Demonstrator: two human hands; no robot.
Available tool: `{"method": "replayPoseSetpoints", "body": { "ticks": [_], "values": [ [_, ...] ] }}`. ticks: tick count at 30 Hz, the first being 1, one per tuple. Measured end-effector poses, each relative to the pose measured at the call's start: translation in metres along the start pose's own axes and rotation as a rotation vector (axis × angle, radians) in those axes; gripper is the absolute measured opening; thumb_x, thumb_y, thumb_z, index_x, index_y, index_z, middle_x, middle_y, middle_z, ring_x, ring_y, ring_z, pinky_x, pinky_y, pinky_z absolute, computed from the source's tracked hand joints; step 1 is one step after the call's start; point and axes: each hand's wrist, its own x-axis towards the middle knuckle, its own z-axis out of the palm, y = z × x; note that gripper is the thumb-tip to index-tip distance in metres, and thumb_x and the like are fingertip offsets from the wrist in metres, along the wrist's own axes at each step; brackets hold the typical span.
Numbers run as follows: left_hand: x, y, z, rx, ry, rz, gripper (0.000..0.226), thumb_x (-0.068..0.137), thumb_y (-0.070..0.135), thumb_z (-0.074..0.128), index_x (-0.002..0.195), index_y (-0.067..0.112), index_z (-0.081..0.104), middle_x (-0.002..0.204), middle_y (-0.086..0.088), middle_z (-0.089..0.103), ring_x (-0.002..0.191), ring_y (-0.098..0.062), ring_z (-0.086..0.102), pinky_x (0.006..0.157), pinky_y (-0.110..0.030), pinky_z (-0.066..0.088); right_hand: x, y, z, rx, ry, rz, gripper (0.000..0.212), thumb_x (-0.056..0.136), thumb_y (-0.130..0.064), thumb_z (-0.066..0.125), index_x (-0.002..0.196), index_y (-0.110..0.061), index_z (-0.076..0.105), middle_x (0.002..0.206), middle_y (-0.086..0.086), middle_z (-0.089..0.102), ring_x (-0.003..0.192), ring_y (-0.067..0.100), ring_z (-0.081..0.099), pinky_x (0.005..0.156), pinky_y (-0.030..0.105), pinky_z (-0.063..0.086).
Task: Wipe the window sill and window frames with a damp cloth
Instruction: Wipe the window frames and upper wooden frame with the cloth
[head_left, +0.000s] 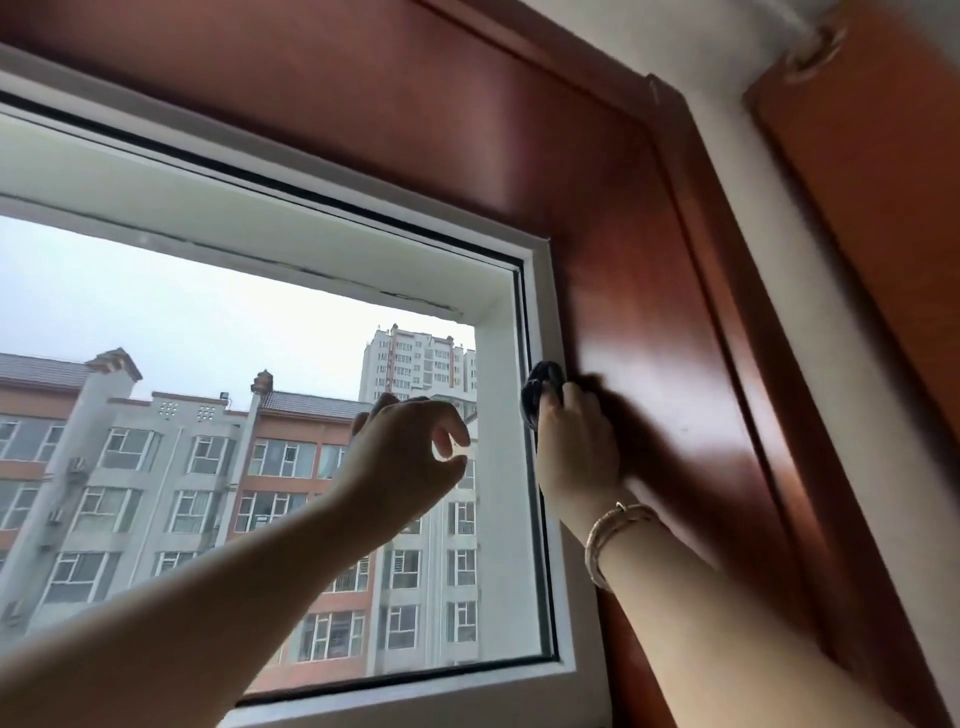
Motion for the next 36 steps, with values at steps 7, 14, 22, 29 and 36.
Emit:
{"method": "replayPoseSetpoints", "body": {
  "ticks": [7, 14, 22, 29, 36],
  "values": [
    [0.037, -0.002, 0.003, 0.042, 0.053, 0.032, 0.010, 0.083, 0.023, 0.066, 0.089, 0.030, 0.063, 0.086, 0.014, 0.063, 0.098, -0.012, 0.048, 0.083, -0.030, 0.031, 0.047, -0.006, 0.006, -0.025, 0.048, -0.038, 0.048, 0.092, -0.003, 0.035, 0.139, -0.009, 0.041, 0.136, 0.015, 0.043, 0.117, 0.032, 0.043, 0.090, 0.040, 0.040],
    [0.056, -0.021, 0.001, 0.099, 0.126, 0.063, 0.011, 0.081, 0.024, 0.067, 0.089, 0.031, 0.063, 0.083, 0.017, 0.061, 0.094, -0.008, 0.045, 0.071, -0.027, 0.017, 0.103, -0.006, 0.014, -0.103, 0.089, -0.101, 0.055, 0.094, -0.014, 0.036, 0.148, -0.012, 0.025, 0.158, 0.014, 0.012, 0.146, 0.027, 0.007, 0.115, 0.042, 0.010],
    [0.074, -0.025, -0.010, 0.128, 0.195, 0.089, 0.011, 0.081, 0.025, 0.066, 0.087, 0.033, 0.061, 0.081, 0.017, 0.060, 0.092, -0.007, 0.043, 0.075, -0.027, 0.020, 0.094, 0.000, 0.013, -0.084, 0.066, -0.136, 0.064, 0.093, -0.018, 0.042, 0.150, -0.007, 0.014, 0.157, 0.016, 0.015, 0.146, 0.028, 0.005, 0.116, 0.039, -0.005],
    [0.122, -0.019, -0.027, 0.201, 0.279, 0.162, 0.014, 0.080, 0.024, 0.066, 0.092, 0.031, 0.064, 0.084, 0.016, 0.061, 0.097, -0.008, 0.047, 0.081, -0.026, 0.025, 0.162, -0.007, 0.007, -0.047, 0.096, -0.095, 0.060, 0.093, -0.015, 0.042, 0.148, -0.006, 0.020, 0.152, 0.019, 0.025, 0.143, 0.028, 0.017, 0.115, 0.036, 0.010],
    [0.140, -0.036, -0.057, 0.267, 0.324, 0.117, 0.013, 0.080, 0.022, 0.067, 0.090, 0.029, 0.065, 0.082, 0.015, 0.061, 0.100, -0.012, 0.049, 0.081, -0.029, 0.026, 0.180, -0.012, 0.025, 0.073, 0.268, -0.099, 0.054, 0.075, 0.001, 0.054, 0.128, 0.005, 0.045, 0.125, 0.028, 0.049, 0.122, 0.040, 0.041, 0.105, 0.042, 0.027]
  ]
}}
